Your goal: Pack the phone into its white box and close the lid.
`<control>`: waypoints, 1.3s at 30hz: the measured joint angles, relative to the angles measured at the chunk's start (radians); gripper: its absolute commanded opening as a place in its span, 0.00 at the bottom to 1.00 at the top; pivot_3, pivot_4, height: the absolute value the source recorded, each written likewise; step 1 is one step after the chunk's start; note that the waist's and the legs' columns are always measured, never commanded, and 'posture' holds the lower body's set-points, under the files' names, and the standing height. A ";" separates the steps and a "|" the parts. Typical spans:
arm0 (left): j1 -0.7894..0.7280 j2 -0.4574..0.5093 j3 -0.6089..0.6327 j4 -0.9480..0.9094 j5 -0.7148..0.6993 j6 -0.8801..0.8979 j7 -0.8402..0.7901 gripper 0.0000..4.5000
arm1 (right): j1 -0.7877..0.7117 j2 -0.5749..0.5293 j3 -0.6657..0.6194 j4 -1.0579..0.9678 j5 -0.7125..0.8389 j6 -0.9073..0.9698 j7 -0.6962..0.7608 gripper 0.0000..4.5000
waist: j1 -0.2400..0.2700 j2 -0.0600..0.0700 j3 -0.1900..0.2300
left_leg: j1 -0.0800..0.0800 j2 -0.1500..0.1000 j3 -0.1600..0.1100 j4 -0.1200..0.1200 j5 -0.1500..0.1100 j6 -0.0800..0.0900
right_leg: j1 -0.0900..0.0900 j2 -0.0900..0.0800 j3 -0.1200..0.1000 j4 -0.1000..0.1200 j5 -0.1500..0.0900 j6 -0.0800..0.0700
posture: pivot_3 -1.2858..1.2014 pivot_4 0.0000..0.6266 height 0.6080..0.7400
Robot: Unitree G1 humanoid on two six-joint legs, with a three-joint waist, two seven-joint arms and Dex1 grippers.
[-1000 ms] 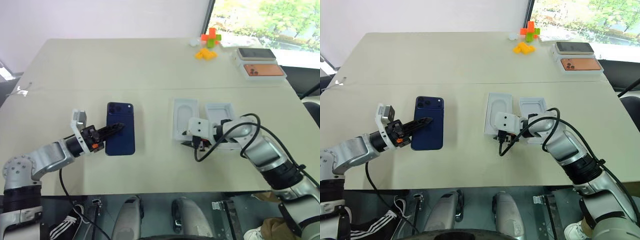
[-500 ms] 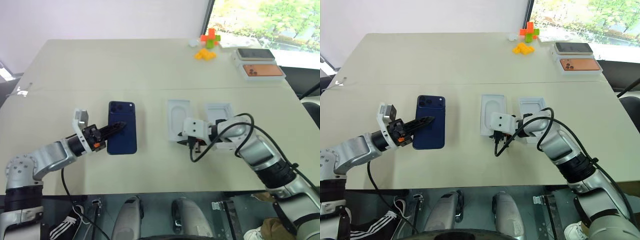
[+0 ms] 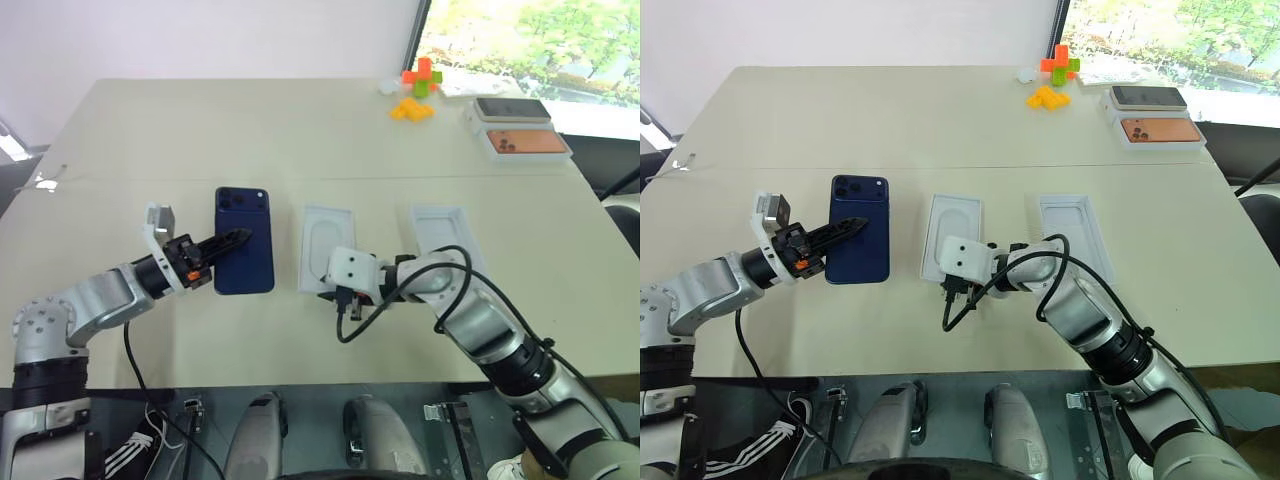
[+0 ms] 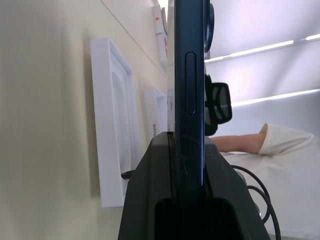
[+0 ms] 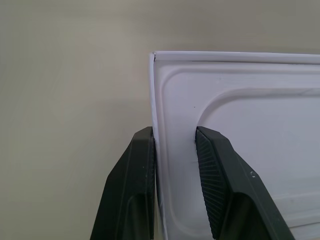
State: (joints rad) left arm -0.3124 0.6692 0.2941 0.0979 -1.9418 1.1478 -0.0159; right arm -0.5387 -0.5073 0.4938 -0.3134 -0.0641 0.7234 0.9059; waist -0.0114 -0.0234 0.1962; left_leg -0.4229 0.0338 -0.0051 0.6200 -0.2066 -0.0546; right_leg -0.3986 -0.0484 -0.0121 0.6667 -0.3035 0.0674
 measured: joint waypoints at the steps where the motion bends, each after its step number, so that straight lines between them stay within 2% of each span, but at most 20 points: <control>1: -0.001 0.001 0.000 0.000 0.000 0.000 0.000 0.00 | 0.000 0.012 0.001 -0.008 0.002 0.015 -0.006 0.25 | -0.001 0.000 0.000 | 0.000 0.000 0.000 0.000 0.000 0.000 | 0.000 0.000 0.000 0.000 0.000 0.000 | 0.52 0.24 1.00; 14: -0.009 0.001 -0.002 0.001 0.000 -0.001 0.002 0.00 | 0.000 0.028 0.017 -0.037 0.030 0.030 -0.021 0.25 | -0.001 0.000 0.000 | 0.000 0.000 0.000 0.000 0.000 0.000 | 0.000 0.000 0.000 0.000 0.000 0.000 | 0.52 0.24 1.00; 17: -0.009 0.001 -0.002 0.001 0.000 -0.001 0.003 0.00 | 0.000 0.030 0.025 -0.037 0.031 0.025 -0.022 0.47 | -0.001 0.000 0.000 | 0.000 0.000 0.000 0.000 0.000 0.000 | 0.000 0.000 0.000 0.000 0.000 0.000 | 0.52 0.24 1.00; 20: -0.009 0.001 -0.002 0.001 0.000 -0.001 0.005 0.00 | 0.000 0.025 0.027 -0.036 0.031 0.008 -0.019 0.80 | 0.000 0.000 0.000 | 0.000 0.000 0.000 0.001 0.000 0.000 | 0.000 0.000 0.000 0.000 0.000 0.000 | 0.52 0.24 1.00; 25: -0.010 0.001 -0.006 0.000 0.000 -0.002 0.015 0.00 | -0.013 0.019 0.001 -0.035 0.065 0.003 0.002 0.80 | -0.001 0.000 0.000 | 0.000 0.000 0.000 0.001 0.000 0.000 | 0.000 0.000 0.000 0.001 0.000 0.000 | 0.52 0.24 1.00; 29: -0.019 0.001 -0.010 0.000 0.000 -0.005 0.020 0.00 | -0.045 0.019 -0.129 -0.037 0.175 0.055 0.031 0.80 | 0.000 0.000 0.000 | 0.000 0.000 0.000 0.002 0.000 0.000 | 0.001 0.000 0.000 0.001 0.000 0.000 | 0.52 0.24 1.00; 31: -0.034 -0.003 -0.018 0.000 0.000 -0.009 0.029 0.00 | -0.052 -0.019 -0.217 -0.046 0.257 0.077 0.073 0.80 | 0.006 0.000 0.000 | 0.000 0.000 0.000 0.003 0.000 0.001 | 0.001 0.000 0.000 0.001 0.000 0.000 | 0.52 0.24 1.00; 36: -0.063 -0.055 -0.046 -0.001 -0.002 -0.027 0.052 0.00 | -0.041 -0.109 -0.326 -0.044 0.346 0.067 0.131 0.80 | 0.004 0.000 0.000 | -0.001 0.000 0.000 0.006 -0.002 0.003 | 0.002 0.000 0.000 0.001 0.000 0.001 | 0.52 0.24 1.00; 39: -0.064 -0.077 -0.088 -0.004 -0.002 -0.025 0.074 0.00 | -0.019 -0.125 -0.364 -0.028 0.381 0.035 0.145 0.80 | -0.001 0.000 0.000 | -0.001 0.000 0.000 0.006 -0.002 0.003 | 0.002 0.000 0.000 0.001 0.000 0.001 | 0.52 0.24 1.00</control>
State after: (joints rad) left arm -0.3759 0.5924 0.2065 0.0939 -1.9436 1.1227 0.0584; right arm -0.5580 -0.6319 0.1299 -0.3417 0.3173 0.7586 1.0507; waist -0.0127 -0.0234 0.1962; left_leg -0.4237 0.0340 -0.0046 0.6261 -0.2083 -0.0515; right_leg -0.3968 -0.0482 -0.0116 0.6679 -0.3030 0.0682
